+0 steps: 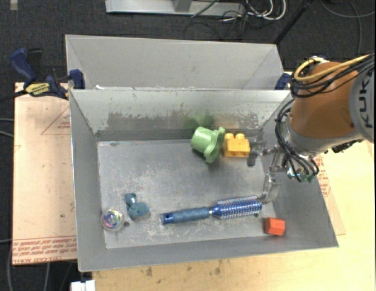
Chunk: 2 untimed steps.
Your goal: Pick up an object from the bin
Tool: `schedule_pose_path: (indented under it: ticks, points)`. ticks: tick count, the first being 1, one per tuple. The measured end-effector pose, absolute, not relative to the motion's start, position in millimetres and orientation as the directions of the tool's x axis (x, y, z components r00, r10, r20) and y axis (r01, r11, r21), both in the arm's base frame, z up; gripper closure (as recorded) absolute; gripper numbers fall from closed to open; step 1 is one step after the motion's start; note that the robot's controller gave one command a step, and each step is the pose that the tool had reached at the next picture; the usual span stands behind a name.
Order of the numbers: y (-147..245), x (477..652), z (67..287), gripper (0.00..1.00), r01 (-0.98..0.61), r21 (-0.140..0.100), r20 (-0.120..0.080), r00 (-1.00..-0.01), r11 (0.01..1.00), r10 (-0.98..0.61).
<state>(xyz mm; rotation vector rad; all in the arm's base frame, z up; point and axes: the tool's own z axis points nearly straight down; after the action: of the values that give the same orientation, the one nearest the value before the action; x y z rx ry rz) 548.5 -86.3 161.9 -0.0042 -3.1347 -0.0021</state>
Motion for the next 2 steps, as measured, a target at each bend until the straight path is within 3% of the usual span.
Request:
schedule_pose_path:
  ticks: [1, 2]
  points:
    - [-68.5, 503.5, 70.4, 0.0, 0.123, 0.002, 0.01, -0.992, 0.992, 0.123]
    - [-69.3, 506.3, 73.9, 1.0, 0.121, 0.001, 0.001, -0.993, 0.993, 0.121]
